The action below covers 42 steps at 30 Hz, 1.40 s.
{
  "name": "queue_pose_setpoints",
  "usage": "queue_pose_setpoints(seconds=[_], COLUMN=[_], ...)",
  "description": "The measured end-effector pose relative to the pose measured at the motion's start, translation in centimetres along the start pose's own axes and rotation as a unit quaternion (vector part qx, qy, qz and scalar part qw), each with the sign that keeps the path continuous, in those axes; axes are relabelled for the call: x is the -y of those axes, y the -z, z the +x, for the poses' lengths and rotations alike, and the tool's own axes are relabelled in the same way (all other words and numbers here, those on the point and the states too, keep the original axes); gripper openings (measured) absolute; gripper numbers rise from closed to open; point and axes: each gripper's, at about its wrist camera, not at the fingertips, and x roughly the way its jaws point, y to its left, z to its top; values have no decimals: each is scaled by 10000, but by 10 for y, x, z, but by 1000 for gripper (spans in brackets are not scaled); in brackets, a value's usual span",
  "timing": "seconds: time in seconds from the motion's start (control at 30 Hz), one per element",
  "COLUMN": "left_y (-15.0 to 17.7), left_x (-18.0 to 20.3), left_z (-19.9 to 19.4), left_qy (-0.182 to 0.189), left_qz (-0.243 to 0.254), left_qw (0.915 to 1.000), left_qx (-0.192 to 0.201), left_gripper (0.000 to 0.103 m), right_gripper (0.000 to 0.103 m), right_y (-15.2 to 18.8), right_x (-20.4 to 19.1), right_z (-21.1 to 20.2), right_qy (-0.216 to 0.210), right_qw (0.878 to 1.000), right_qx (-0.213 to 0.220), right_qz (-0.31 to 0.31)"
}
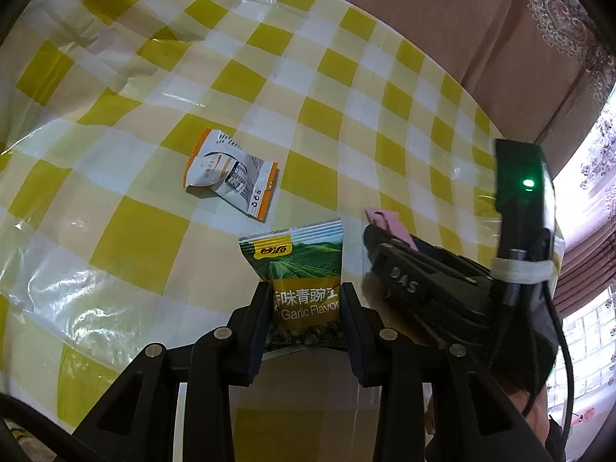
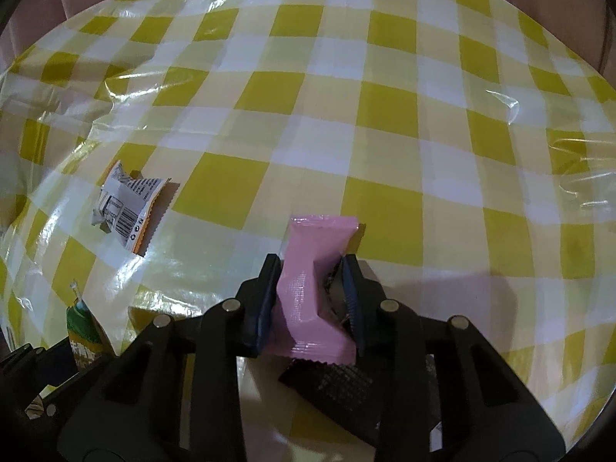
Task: Organize snacks
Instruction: 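Carry the green bag and pink candy over the white box and open both tools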
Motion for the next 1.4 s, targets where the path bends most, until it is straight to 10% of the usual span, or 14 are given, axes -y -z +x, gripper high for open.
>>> queue_pose_setpoints(seconds=[0.63,1.4], left_y=[6,86], left_x=[34,162], left_z=[-22,-41], left_qy=[0,739], left_qz=[441,1435], left_qw=[9986,9869], left_qx=[284,-71], left_gripper=[36,36], right_gripper=[36,36], right_y=[32,134], right_x=[26,150], right_z=[-92,-183], right_qy=[249,594], right_qw=[9975,9877], right_qx=[632,651], right_qz=[202,1293])
